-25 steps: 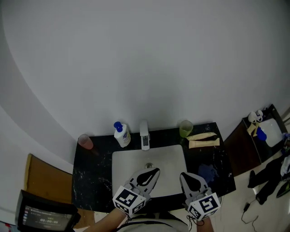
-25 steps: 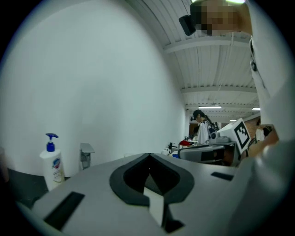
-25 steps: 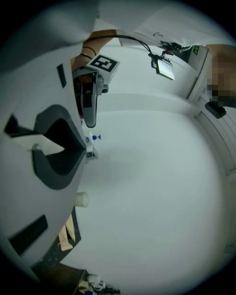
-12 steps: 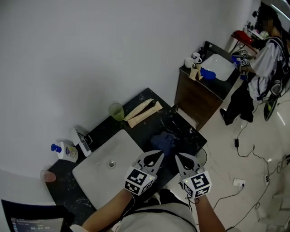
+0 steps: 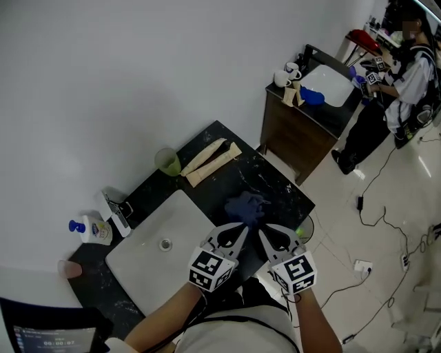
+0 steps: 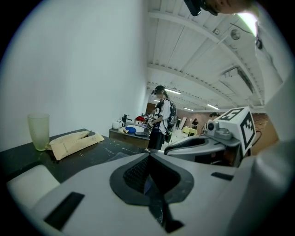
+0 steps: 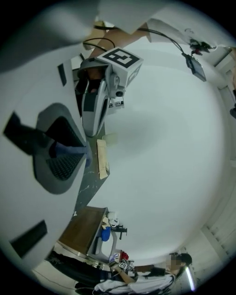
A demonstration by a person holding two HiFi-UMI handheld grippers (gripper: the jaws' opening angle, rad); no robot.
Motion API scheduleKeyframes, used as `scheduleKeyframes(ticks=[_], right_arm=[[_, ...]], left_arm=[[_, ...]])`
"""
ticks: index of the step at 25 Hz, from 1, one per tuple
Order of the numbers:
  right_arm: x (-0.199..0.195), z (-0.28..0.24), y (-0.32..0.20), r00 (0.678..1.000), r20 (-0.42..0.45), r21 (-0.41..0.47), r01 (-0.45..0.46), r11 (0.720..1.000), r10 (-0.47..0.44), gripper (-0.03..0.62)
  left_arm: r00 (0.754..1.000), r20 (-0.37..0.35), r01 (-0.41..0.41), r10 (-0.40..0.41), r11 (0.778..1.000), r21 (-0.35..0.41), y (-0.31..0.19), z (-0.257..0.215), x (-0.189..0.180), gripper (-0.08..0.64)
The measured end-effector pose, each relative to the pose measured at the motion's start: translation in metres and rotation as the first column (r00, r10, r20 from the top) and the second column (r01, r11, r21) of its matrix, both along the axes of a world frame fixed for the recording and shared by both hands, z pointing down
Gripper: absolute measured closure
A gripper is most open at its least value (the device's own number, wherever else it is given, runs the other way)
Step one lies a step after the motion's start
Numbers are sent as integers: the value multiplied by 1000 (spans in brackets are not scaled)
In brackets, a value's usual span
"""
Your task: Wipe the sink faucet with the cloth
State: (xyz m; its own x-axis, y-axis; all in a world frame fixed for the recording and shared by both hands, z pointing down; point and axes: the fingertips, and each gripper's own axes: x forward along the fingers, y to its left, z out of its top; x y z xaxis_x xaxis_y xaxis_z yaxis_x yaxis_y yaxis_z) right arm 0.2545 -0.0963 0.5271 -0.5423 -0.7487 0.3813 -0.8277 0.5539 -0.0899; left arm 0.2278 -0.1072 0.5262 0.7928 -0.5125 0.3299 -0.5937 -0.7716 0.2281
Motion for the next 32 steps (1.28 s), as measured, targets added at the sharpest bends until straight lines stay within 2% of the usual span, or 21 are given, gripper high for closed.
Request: scheduleKeyframes(ticks=[1, 3, 4, 6, 11, 15, 16, 17, 18, 23, 26, 29, 32], right_arm=[[-5, 3, -4, 1000, -6, -8, 21, 1000, -21, 525], [-16, 11, -11, 997, -29, -32, 67, 997, -68, 362], [-20, 17, -15, 994, -54, -45, 89, 995, -91, 307], [-26, 29, -25, 986, -107, -68, 123, 990, -130, 277], [-37, 48, -58, 969, -177, -116, 152, 982, -171, 276], [-35, 83, -68, 943, -255, -245, 149, 958, -212, 283], [-34, 87, -68, 943, -256, -264, 144, 954, -214, 327], [-32, 89, -70, 945, -254, -272, 136, 953, -208, 409], [-31, 89, -71, 945, -254, -274, 132, 953, -204, 445], [-32, 86, -71, 932, -277, -264, 160, 951, -234, 460], [-38, 76, -68, 931, -262, -239, 191, 952, -252, 463], [-58, 62, -68, 931, -225, -205, 242, 948, -287, 463], [-92, 41, -71, 926, -170, -163, 309, 937, -336, 463]], left_arm=[[1000, -1, 11, -11, 1000, -2, -1, 0, -3, 560], [1000, -5, 31, -31, 1000, -4, -3, 0, -10, 560], [999, -6, 40, -40, 999, -4, -4, -1, -13, 560], [998, -5, 55, -55, 998, -1, -7, -1, -18, 559], [996, 3, 85, -85, 996, 11, -10, -4, -30, 560], [993, 4, 114, -114, 993, 10, -11, -3, -39, 560], [993, 4, 121, -121, 993, 10, -11, -3, -41, 560], [992, 4, 127, -127, 992, 12, -11, -3, -44, 560], [991, 4, 134, -134, 991, 13, -11, -4, -46, 560], [984, 0, 181, -181, 983, 16, -9, -8, -60, 560], [976, -4, 220, -220, 975, 27, -7, -15, -73, 560], [961, -8, 278, -278, 960, 42, -6, -21, -94, 560], [935, -13, 354, -354, 933, 57, -2, -28, -123, 560]])
